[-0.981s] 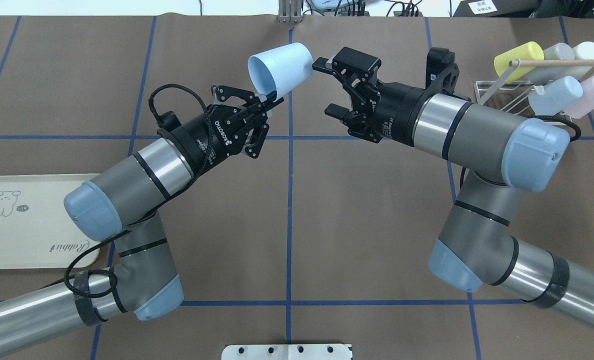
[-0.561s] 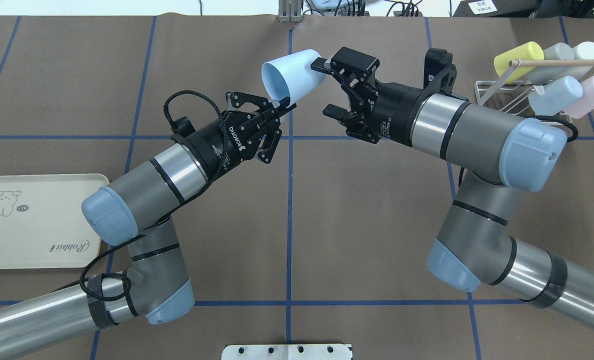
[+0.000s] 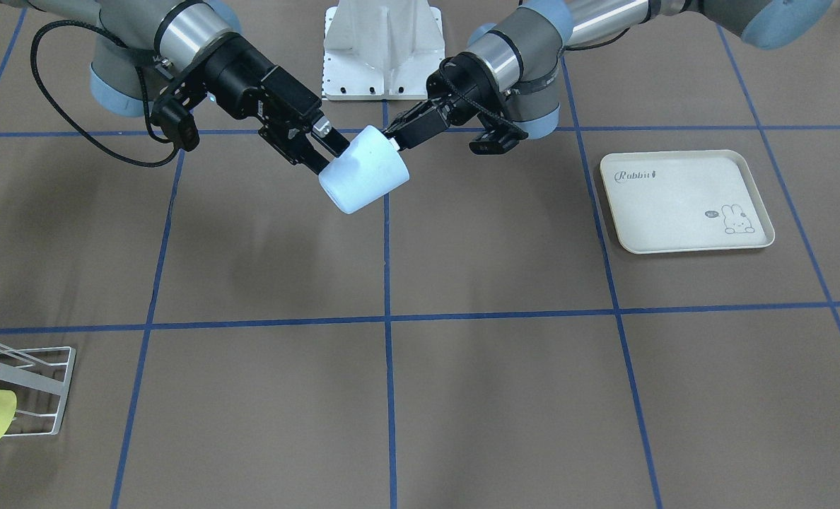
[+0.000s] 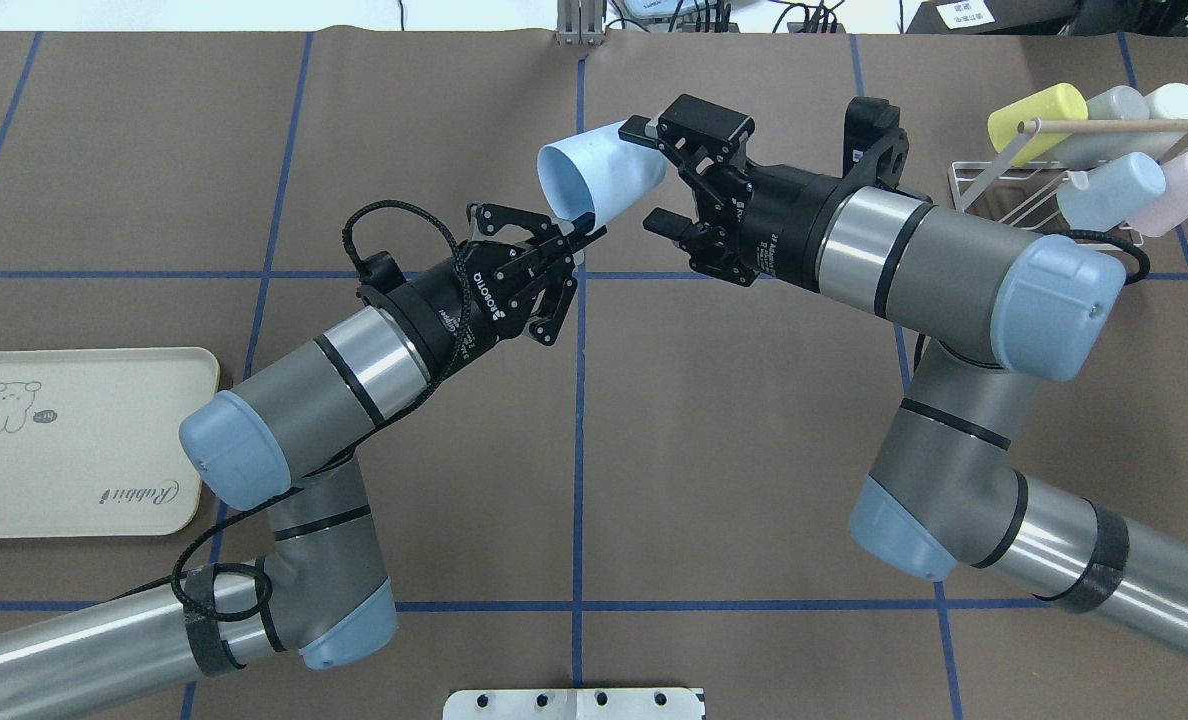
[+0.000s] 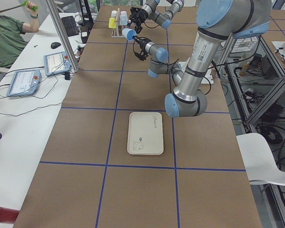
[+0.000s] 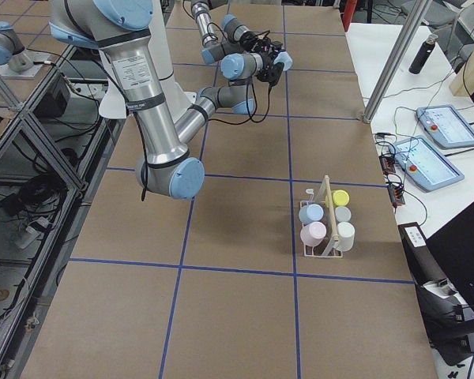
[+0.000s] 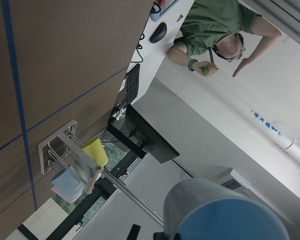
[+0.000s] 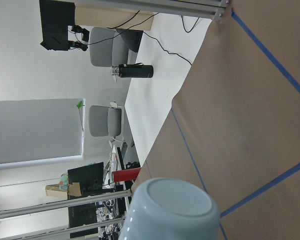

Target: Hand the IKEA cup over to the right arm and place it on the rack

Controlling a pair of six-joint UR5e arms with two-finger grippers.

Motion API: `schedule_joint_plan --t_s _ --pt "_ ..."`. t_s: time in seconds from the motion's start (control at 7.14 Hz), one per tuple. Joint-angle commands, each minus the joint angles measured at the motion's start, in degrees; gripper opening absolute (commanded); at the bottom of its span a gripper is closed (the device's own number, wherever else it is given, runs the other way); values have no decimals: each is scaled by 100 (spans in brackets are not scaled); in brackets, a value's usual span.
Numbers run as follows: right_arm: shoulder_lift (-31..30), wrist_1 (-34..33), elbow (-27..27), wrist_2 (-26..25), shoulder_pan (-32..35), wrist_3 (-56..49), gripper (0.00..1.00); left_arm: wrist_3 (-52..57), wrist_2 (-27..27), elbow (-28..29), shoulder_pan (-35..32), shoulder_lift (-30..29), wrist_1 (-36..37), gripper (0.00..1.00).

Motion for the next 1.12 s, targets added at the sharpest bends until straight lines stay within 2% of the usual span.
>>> schedule_joint_plan --t_s 0.0,0.42,0.56,0.7,0.84,0.98 --pt "6 0 -69 0 0 -9 100 3 105 -3 104 -79 9 0" --pt "40 0 -78 0 0 0 98 30 124 -4 174 -106 18 0" --pt "84 0 -87 0 0 0 73 21 124 -3 174 -106 18 0" --pt "119 0 -130 -9 0 -9 5 21 115 -3 174 -106 26 0" --pt "129 0 -192 0 0 -9 0 30 106 -3 174 -97 26 55" --pt "120 0 -192 0 0 -17 0 195 115 -12 174 -97 26 100"
